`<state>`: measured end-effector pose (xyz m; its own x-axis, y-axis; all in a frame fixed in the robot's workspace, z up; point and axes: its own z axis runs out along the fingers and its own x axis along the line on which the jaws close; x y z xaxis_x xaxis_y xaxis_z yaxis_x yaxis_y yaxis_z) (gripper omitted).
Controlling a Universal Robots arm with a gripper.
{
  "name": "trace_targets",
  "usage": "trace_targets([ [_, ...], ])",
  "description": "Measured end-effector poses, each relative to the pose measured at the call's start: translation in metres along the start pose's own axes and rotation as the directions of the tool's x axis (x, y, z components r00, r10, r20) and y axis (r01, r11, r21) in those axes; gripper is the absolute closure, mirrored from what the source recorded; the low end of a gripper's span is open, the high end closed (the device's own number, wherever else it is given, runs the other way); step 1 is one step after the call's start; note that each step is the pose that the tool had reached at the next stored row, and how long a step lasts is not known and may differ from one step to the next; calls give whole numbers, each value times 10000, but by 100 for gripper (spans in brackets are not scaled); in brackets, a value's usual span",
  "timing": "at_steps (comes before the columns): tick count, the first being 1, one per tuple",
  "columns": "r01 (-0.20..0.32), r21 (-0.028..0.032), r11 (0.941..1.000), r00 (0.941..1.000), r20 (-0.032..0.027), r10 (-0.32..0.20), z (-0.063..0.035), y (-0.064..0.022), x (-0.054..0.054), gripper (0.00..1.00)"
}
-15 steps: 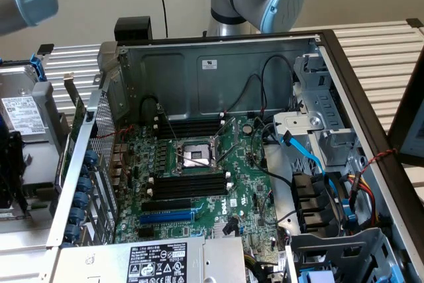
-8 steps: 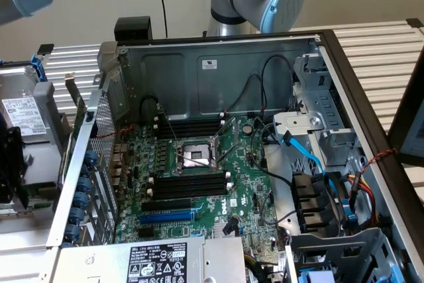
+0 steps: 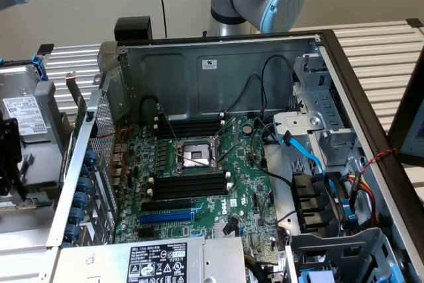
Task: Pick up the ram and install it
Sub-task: 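Pick up the ram and move it above insertion slot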
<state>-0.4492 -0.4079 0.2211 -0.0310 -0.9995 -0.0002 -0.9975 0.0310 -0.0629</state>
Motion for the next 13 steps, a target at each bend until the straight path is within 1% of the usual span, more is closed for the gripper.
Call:
trace_targets([
  [3,-6,-2,10000,10000,81,6,-73,0,0,87],
  [5,-8,-4,10000,9999,110,8,-136,-3,0,87],
  [13,126,-4,9999,9998,123,-126,-494,-26,11,87],
])
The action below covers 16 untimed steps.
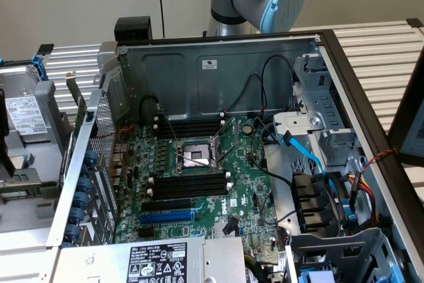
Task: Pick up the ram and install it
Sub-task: 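Pick up the ram and move it above insertion slot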
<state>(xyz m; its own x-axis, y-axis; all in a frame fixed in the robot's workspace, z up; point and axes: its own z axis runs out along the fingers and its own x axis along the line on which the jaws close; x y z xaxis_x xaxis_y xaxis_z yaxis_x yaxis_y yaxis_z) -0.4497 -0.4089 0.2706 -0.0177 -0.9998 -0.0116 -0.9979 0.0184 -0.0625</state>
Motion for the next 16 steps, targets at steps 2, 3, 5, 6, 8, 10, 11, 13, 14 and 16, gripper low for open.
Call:
trace_targets([
  [2,38,1,10000,10000,3,-38,-90,-6,3,87],
  [3,52,-1,10000,10000,3,-52,-136,-9,4,87],
  [5,80,0,10000,10000,5,-80,-227,-15,7,87],
  [6,94,-1,10000,10000,6,-94,-272,-17,8,87],
  [8,122,0,9999,9999,9,-122,-362,-23,10,87],
  [10,153,-1,9999,9999,10,-153,-454,-29,14,87],
  [11,168,-2,9999,9999,11,-168,-501,-32,15,87],
  [13,197,-1,9998,9998,13,-197,-591,-38,19,87],
  [14,211,-2,9998,9998,14,-211,-634,-40,20,87],
  [16,236,-2,9997,9997,15,-236,-727,-46,21,87],
])
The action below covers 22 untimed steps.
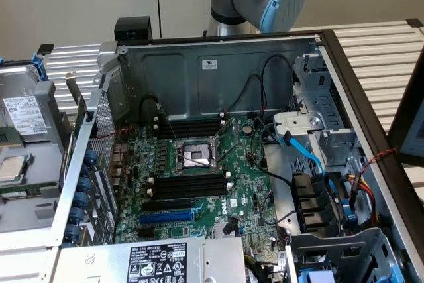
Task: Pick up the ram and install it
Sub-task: 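Pick up the ram and move it above insertion slot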
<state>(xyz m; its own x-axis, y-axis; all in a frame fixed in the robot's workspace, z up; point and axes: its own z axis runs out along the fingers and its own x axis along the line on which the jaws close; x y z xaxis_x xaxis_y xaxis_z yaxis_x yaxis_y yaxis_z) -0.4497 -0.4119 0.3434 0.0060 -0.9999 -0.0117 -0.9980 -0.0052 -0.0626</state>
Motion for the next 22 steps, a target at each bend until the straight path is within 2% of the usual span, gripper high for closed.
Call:
trace_targets([
  [2,13,-1,10000,10000,10,-13,-86,-6,0,87],
  [4,19,1,10000,10000,86,-19,-129,-9,2,87],
  [5,16,2,10000,9999,164,-16,-142,-9,3,87],
  [8,1,4,10000,9990,452,-1,-170,-12,10,87],
  [9,-1,2,10000,9988,494,1,-194,-22,17,87],
  [18,8,5,10000,9977,678,-8,-551,-282,125,87],
  [22,12,7,10000,9968,795,-13,-704,-401,164,87],
])
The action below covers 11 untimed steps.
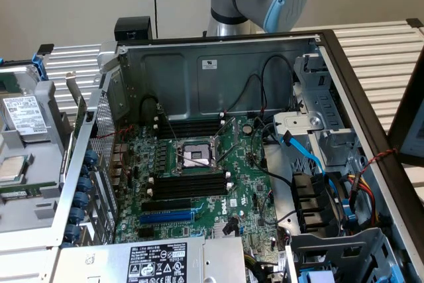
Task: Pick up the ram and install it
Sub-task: 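Pick up the ram and move it above insertion slot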
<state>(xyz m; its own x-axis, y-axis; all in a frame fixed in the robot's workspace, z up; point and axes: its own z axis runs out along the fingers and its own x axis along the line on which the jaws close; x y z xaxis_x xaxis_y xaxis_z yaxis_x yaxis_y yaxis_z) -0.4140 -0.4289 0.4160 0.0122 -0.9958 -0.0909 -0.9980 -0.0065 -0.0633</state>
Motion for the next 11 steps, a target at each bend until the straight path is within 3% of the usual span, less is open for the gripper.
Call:
trace_targets([
  [5,0,0,10000,10000,23,0,-77,-144,21,87],
  [11,1,-1,10000,10000,-7,-1,-89,-346,29,87],
])
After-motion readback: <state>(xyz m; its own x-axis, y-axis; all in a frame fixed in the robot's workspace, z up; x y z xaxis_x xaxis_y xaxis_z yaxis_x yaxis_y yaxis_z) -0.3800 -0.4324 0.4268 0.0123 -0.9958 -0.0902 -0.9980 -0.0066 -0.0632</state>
